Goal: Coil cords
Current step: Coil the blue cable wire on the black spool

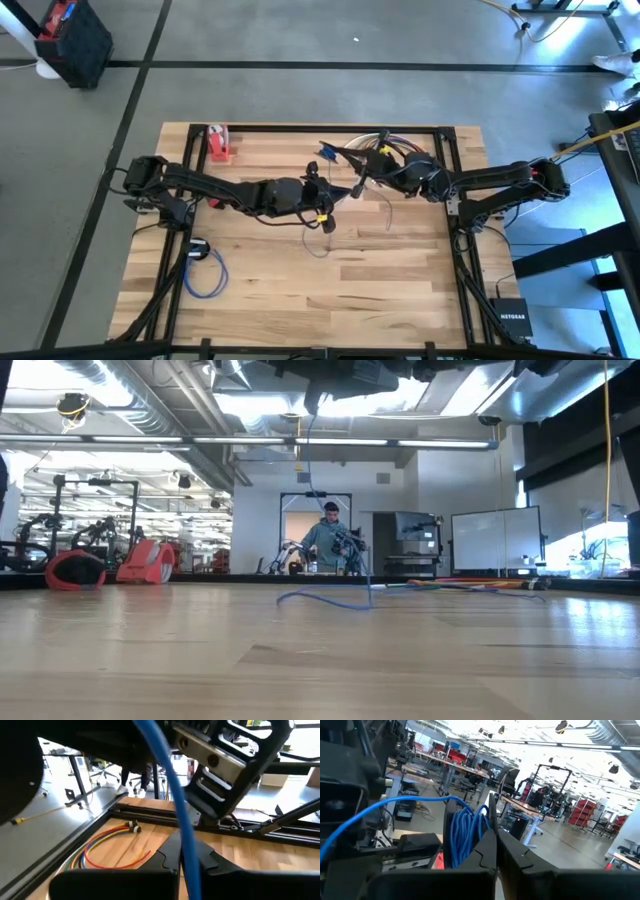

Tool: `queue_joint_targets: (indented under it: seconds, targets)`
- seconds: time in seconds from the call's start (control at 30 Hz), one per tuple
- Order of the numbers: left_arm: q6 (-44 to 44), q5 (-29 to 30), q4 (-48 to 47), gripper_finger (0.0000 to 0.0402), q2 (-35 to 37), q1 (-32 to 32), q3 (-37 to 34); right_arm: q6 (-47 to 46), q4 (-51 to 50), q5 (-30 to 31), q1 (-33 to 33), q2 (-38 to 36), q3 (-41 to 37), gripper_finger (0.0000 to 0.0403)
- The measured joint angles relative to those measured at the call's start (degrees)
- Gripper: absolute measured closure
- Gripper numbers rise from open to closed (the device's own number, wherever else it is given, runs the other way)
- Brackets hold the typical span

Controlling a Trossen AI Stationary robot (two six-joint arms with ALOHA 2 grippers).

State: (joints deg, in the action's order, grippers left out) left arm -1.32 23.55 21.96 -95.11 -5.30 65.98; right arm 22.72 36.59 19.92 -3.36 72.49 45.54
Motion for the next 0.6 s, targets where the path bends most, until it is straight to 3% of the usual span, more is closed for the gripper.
queue_joint_targets:
  seconds: [0.27,0.6]
  targets:
    - [-0.2,0.1,-8.5,0.0400,-0.3,1.7,0.0,0.0,0.6,-0.6,0.0,-4.4,0.0,0.0397]
    - [1.4,0.0,-9.5,0.0400,-2.0,2.0,0.0,0.1,-1.5,-4.3,0.0,-10.5,0.0,0.0397]
